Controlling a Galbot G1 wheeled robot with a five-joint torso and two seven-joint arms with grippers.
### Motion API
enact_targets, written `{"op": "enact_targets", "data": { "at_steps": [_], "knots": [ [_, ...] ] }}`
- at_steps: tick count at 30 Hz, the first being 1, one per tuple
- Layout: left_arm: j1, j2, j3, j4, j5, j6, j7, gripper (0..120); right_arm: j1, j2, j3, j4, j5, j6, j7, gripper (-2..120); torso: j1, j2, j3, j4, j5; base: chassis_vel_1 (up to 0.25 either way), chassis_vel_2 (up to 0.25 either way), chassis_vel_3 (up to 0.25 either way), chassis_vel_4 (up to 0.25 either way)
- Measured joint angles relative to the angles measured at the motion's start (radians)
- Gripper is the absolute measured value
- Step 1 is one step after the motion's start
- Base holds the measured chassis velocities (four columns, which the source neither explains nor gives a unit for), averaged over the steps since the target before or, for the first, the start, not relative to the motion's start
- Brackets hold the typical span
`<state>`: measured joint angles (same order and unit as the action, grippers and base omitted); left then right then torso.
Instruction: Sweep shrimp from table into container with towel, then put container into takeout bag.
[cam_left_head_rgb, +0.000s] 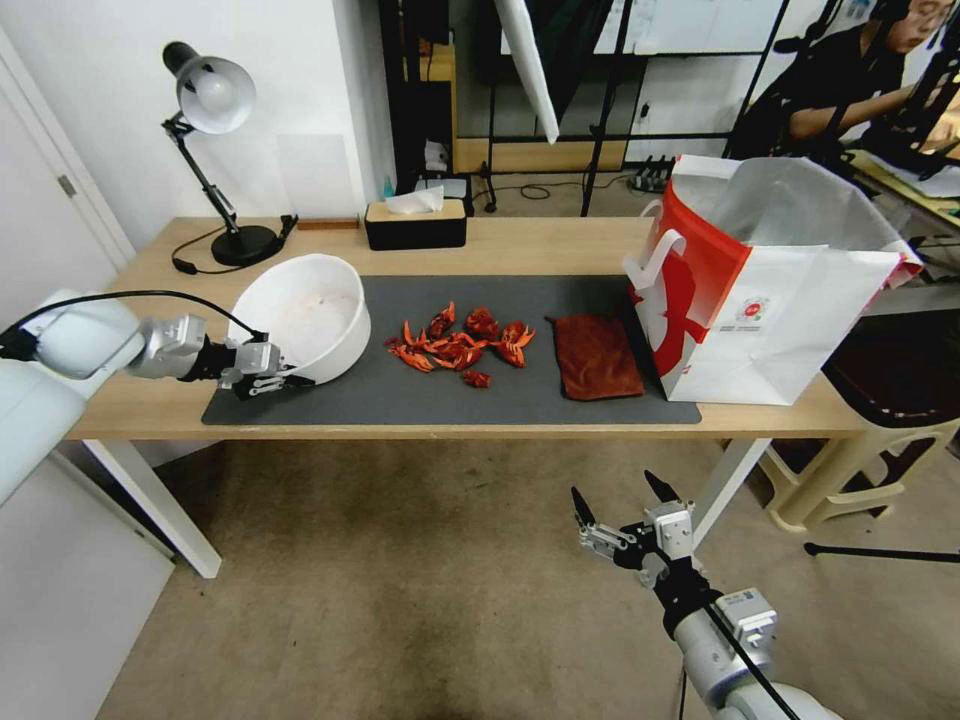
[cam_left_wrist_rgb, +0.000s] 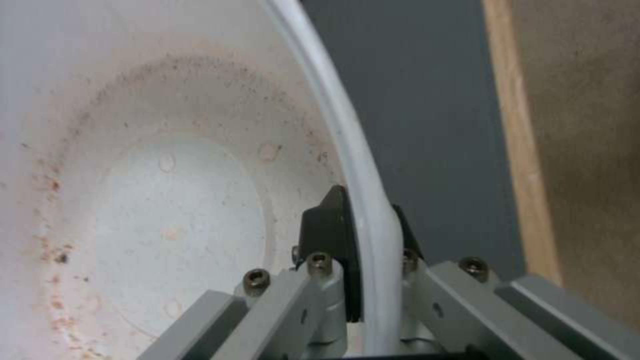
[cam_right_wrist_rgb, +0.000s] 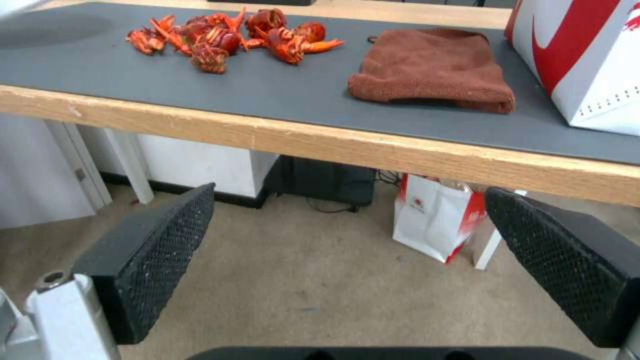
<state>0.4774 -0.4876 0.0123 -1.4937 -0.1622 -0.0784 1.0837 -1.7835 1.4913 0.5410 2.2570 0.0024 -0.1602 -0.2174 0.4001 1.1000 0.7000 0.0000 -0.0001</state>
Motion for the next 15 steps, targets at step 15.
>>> {"op": "enact_targets", "data": {
  "at_steps": [15],
  "knots": [
    [0.32, 0.139, -0.258, -0.448, -0.01, -0.135, 0.006, 0, 0.005, 0.0, 0.028, 0.01, 0.031, -0.002, -0.001, 100, 0.0, 0.0, 0.0, -0.0002, 0.0002, 0.0, 0.0, 0.0, 0.0]
  ]
}}
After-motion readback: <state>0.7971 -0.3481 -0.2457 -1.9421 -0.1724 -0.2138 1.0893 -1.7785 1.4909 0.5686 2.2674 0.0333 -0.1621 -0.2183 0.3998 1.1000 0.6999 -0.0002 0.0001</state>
